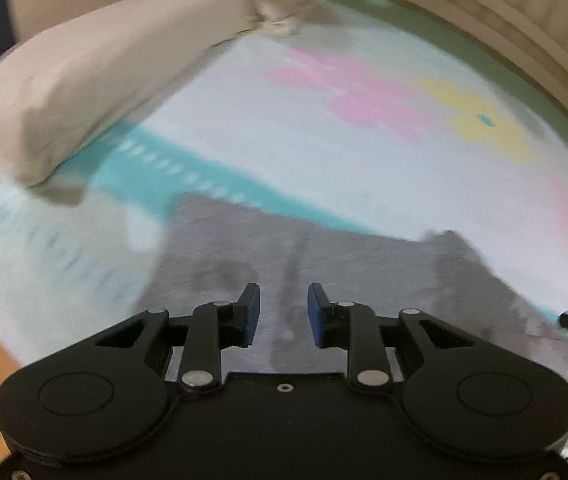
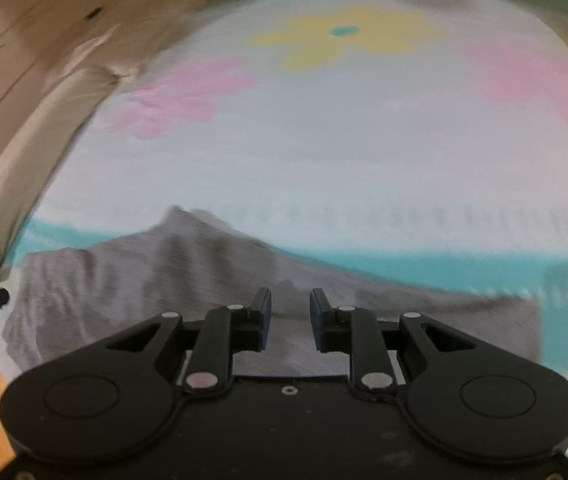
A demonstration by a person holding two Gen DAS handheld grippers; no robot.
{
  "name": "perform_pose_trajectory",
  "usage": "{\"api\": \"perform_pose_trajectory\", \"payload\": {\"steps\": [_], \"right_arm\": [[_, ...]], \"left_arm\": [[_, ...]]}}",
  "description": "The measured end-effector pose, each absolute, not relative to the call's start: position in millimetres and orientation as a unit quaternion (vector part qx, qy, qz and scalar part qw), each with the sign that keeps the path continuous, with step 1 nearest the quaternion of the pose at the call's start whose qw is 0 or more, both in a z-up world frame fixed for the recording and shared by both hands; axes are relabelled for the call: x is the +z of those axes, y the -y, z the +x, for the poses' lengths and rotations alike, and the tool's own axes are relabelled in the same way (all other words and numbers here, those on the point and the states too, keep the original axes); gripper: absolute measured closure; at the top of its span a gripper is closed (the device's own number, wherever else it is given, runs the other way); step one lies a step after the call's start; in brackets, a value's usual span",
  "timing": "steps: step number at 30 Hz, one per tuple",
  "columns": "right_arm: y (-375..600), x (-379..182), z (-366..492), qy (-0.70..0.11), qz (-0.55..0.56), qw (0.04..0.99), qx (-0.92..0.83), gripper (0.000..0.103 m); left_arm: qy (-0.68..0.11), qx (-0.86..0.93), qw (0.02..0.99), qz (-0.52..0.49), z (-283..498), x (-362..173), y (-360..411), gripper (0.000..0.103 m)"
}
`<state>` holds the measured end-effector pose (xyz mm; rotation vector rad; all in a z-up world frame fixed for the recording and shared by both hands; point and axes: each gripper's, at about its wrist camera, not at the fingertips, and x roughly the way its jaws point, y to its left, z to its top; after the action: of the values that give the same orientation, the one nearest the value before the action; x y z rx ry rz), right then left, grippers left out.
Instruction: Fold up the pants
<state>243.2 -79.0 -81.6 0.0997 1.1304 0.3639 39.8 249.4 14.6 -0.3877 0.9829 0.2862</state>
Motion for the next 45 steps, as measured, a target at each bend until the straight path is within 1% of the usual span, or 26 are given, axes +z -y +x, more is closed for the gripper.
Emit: {"api": "perform_pose_trajectory", "payload": {"steps": [3,6,9,13,17,18,19,20,22,27,29,32,37,41,45], "right_arm": [[51.7,-72.6,247.6,-0.521,0.042,0.829,0.199,0.080],[31.3,-64.8,248.1,-0.515,0.044,0.825,0.229,0.080],[14.5,-57.6,240.3,-0.510,0.024,0.821,0.255,0.080],[9.6,-57.9,232.1,-0.506,-0.003,0.818,0.275,0.080],[12.5,-56.5,229.2,-0.506,-0.017,0.816,0.278,0.079],[3.7,-62.5,232.0,-0.508,-0.019,0.816,0.277,0.079],[5.1,-62.9,231.9,-0.509,-0.020,0.815,0.276,0.079],[6.2,-63.6,232.1,-0.511,-0.020,0.814,0.275,0.079],[8.1,-62.9,231.1,-0.513,-0.021,0.813,0.273,0.080],[3.5,-64.5,229.2,-0.512,-0.032,0.811,0.281,0.079],[-1.7,-68.4,229.9,-0.517,-0.038,0.808,0.282,0.079],[-6.8,-67.5,228.1,-0.522,-0.034,0.802,0.289,0.079],[-15.4,-62.0,219.8,-0.503,-0.056,0.806,0.306,0.079],[-17.6,-65.1,215.7,-0.503,-0.067,0.803,0.311,0.079],[-15.6,-69.1,214.9,-0.510,-0.068,0.800,0.309,0.079]], "left_arm": [[-0.471,0.170,0.840,-0.211,25.0,1.6,-261.5,0.069],[-0.457,0.180,0.828,-0.272,6.3,-10.6,-275.0,0.069],[-0.452,0.194,0.808,-0.325,-11.4,-23.5,-284.7,0.069],[-0.458,0.206,0.790,-0.353,-18.9,-41.3,-291.0,0.068],[-0.462,0.210,0.792,-0.340,-13.4,-46.8,-288.0,0.066],[-0.462,0.210,0.793,-0.337,-10.6,-48.1,-286.8,0.064],[-0.460,0.209,0.795,-0.335,-9.1,-49.1,-286.3,0.060],[-0.462,0.205,0.797,-0.332,-7.2,-49.7,-285.9,0.059],[-0.470,0.195,0.798,-0.323,-10.6,-45.8,-285.9,0.059],[-0.439,0.229,0.802,-0.334,-31.1,-38.4,-293.5,0.058],[-0.449,0.237,0.795,-0.333,-29.4,-45.0,-298.2,0.049],[-0.449,0.243,0.785,-0.352,-29.7,-54.7,-301.2,0.047],[-0.428,0.240,0.792,-0.362,-22.7,-58.0,-302.2,0.046],[-0.416,0.239,0.797,-0.366,-14.3,-59.3,-304.9,0.041],[-0.401,0.232,0.802,-0.376,-11.4,-58.3,-309.4,0.041]]}}
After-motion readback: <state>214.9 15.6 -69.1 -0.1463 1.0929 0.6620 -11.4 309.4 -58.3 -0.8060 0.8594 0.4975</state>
